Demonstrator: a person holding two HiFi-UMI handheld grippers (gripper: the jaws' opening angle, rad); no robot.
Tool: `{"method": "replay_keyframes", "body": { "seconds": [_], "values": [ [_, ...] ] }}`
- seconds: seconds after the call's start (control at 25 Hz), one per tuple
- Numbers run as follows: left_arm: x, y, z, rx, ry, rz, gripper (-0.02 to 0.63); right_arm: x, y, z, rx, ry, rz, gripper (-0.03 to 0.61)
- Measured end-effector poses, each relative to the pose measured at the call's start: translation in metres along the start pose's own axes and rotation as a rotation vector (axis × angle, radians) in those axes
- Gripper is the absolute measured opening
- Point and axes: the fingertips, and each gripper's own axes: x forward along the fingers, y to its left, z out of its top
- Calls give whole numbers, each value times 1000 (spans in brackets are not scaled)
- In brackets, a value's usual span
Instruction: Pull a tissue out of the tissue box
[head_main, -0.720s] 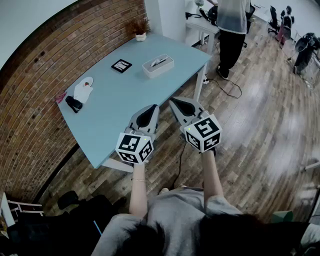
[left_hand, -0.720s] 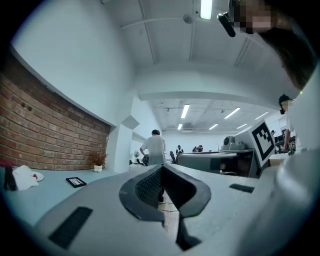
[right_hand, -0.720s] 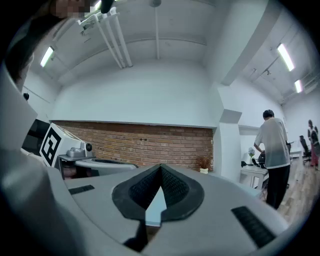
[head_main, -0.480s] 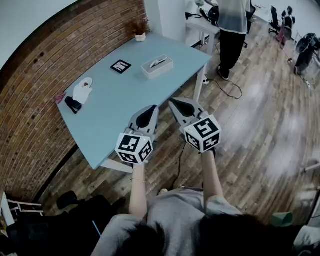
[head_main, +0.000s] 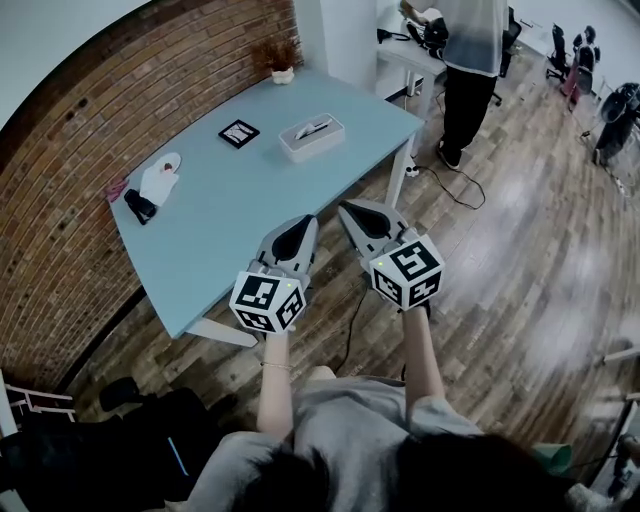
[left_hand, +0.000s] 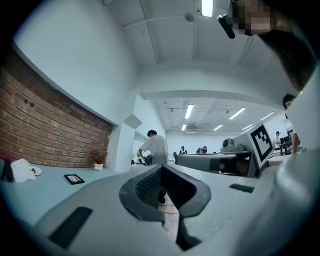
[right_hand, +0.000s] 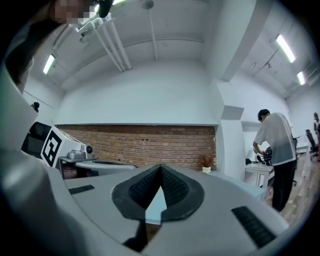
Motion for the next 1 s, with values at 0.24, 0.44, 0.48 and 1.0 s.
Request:
{"method": "replay_keyframes", "body": {
  "seconds": [0.24, 0.44, 0.48, 1.0],
  "values": [
    [7, 10, -5, -6, 21, 43, 3, 13, -7, -8, 21, 14, 30, -2],
    [13, 24, -10, 1, 52, 53, 3, 30, -14, -18, 54, 23, 36, -2],
    [15, 28, -10, 1, 54, 53, 3, 34, -16, -19, 57, 24, 35, -2],
    [96, 72, -9, -14, 47, -75, 3, 93, -81, -24, 39, 62, -52, -2]
  ]
}}
